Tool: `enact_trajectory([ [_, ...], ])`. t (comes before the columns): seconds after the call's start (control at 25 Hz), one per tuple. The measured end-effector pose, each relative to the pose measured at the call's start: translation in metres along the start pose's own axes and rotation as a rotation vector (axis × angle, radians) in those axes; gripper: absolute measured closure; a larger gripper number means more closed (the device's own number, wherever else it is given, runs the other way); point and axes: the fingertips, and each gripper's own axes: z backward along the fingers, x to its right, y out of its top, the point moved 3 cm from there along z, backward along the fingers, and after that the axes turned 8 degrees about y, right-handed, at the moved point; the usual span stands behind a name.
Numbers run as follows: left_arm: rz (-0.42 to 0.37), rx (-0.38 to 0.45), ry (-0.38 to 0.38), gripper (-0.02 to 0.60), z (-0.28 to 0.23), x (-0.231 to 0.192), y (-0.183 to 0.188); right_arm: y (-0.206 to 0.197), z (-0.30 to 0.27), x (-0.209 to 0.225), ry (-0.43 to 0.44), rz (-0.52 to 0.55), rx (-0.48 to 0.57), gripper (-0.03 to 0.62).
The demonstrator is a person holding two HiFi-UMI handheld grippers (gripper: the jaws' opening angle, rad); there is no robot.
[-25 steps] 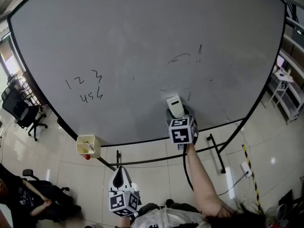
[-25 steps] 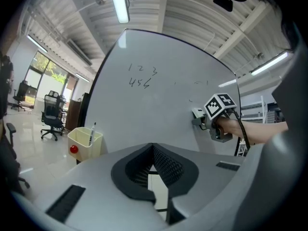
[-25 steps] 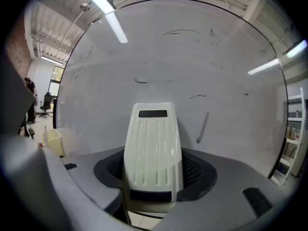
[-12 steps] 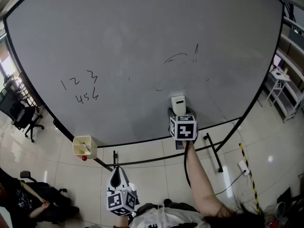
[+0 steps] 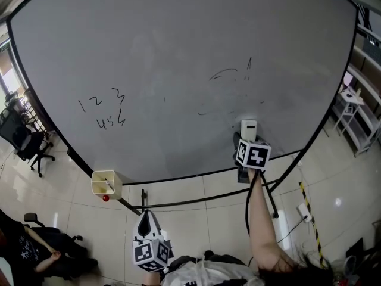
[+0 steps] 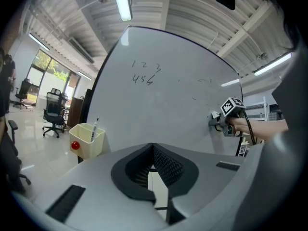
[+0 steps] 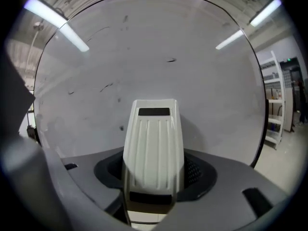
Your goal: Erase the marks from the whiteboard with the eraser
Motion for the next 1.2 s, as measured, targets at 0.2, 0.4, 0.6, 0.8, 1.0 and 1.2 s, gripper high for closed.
enact_trajectory([
  [0.2, 0.008, 0.01, -0.001, 0.591, 0.0, 0.002, 0.003, -0.026, -0.023, -0.1, 0.163, 0.206, -0.083, 0.324],
  [0.4, 0.013, 0.011, 0.021, 0.591, 0.002, -0.008, 0.005, -0.023, -0.012, -0.021, 0.029, 0.086, -0.094, 0.326],
  [0.6, 0.016, -0.002, 0.029, 0.591, 0.003, -0.013, 0.0, 0.022, 0.035, 0.079, -0.085, -0.091, 0.041, 0.324],
  [0.8, 0.021, 0.007, -0.003, 0.591, -0.002, -0.003, 0.003, 0.067, 0.038, 0.063, 0.015, -0.09, 0.034, 0.324],
  [1.0, 0.021, 0.003, -0.022, 0.591, -0.002, 0.003, 0.002, 0.05, 0.012, -0.06, 0.087, 0.14, -0.054, 0.324],
  [1.2, 0.033, 0.01, -0.022, 0.591, -0.001, 0.002, 0.004, 0.037, 0.0, -0.118, 0.051, 0.387, -0.085, 0.326],
])
